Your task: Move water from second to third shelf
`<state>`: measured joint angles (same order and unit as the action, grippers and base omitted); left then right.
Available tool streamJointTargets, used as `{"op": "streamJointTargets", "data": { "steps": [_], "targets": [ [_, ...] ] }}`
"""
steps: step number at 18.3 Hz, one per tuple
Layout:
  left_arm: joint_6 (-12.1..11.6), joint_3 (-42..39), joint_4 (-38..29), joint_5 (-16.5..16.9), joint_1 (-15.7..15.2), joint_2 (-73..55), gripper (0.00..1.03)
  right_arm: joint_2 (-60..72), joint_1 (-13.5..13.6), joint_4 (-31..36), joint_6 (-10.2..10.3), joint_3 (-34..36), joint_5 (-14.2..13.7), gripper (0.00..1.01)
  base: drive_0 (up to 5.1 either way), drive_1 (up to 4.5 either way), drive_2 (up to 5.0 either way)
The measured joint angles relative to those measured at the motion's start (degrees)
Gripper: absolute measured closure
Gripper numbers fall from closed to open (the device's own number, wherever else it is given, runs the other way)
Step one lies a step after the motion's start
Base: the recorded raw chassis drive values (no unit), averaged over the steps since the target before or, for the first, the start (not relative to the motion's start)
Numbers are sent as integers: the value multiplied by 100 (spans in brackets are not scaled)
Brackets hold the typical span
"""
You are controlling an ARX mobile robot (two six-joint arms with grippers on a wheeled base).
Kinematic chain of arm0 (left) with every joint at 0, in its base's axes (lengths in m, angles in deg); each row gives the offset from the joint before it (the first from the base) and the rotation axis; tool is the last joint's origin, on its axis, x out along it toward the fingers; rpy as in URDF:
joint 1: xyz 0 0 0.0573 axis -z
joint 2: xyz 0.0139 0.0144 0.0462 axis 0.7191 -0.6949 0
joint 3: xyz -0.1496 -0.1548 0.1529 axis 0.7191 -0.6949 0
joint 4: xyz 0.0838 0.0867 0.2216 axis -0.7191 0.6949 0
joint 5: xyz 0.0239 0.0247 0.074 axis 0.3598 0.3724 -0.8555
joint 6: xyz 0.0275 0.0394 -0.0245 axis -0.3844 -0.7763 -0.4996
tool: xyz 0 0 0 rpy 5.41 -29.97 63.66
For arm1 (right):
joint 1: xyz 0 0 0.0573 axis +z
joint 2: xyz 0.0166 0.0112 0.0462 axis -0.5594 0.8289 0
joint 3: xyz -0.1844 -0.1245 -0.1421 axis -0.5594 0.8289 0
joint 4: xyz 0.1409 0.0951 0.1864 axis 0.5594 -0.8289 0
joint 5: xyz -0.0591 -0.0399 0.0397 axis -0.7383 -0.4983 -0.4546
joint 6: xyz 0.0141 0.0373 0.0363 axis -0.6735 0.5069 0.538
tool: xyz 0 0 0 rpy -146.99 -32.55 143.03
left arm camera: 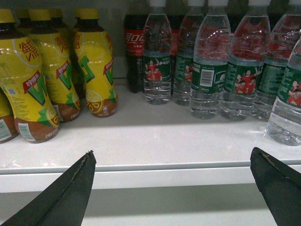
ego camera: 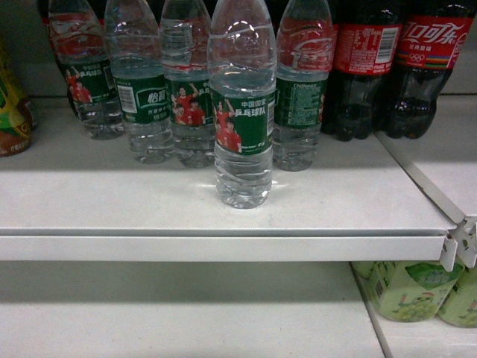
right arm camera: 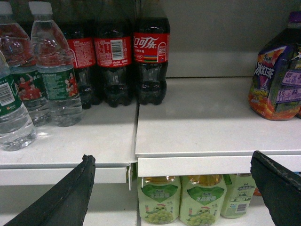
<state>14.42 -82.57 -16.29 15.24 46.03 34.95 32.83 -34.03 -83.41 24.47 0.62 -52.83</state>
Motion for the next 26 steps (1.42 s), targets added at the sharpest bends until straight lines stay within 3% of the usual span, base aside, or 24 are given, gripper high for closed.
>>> {"op": "streamJointTargets", "data": {
  "steps": [26],
  "targets": [
    [0, 0, 0, 0, 0, 0, 5, 0, 0, 0, 0, 0, 2, 3, 0, 0, 0]
  ]
}}
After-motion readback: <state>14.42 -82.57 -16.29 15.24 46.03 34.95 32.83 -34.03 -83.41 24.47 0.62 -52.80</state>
